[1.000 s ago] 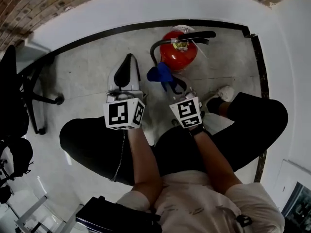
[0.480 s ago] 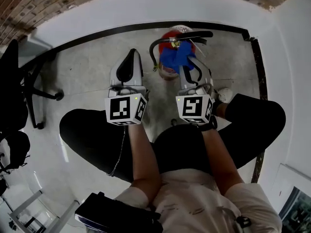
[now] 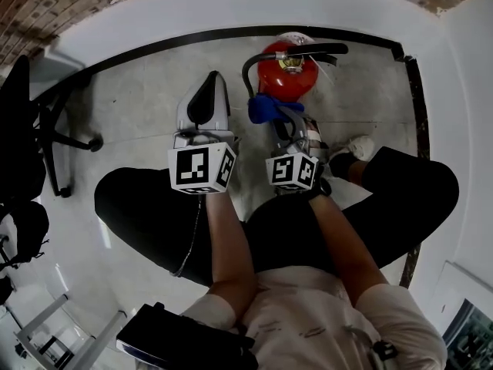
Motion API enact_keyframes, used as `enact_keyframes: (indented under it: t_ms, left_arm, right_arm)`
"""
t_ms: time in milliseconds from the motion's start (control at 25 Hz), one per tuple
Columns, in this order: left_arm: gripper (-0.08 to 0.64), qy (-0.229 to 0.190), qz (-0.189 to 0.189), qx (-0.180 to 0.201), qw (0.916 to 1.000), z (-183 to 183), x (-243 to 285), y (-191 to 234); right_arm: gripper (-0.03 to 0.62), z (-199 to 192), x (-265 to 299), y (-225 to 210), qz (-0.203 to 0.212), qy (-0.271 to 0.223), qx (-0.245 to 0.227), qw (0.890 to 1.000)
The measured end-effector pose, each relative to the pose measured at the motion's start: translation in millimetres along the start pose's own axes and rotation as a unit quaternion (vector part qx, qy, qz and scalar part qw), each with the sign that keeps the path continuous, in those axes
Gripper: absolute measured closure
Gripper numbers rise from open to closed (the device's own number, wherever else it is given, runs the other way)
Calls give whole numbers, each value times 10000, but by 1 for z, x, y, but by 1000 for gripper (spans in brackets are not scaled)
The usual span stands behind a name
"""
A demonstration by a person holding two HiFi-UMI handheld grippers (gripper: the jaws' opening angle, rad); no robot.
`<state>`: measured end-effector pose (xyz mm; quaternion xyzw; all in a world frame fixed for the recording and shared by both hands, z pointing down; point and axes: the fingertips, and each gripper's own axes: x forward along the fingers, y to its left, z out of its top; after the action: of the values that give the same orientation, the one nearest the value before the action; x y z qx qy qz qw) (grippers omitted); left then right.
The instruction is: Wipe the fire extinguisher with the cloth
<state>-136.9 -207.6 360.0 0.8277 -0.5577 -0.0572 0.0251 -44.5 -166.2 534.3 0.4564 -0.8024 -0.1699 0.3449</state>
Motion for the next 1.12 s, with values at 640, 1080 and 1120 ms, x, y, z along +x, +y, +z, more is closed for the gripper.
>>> enact_keyframes:
  t_ms: [640,1080,1120]
  left_arm:
    - [560,271,158,-13,9995,-11,-7,15]
    - [560,194,-27,102,9998,-4,-6,6]
    - [560,158,-75,113,9998,-6,-4,4]
  right_arm:
    - [531,-166,95,147,1629,1878,-227,9683]
    - [528,-195,80,161,2942,2765,904,9104]
    - [528,-182,72,157,3069,2584,1203,9080]
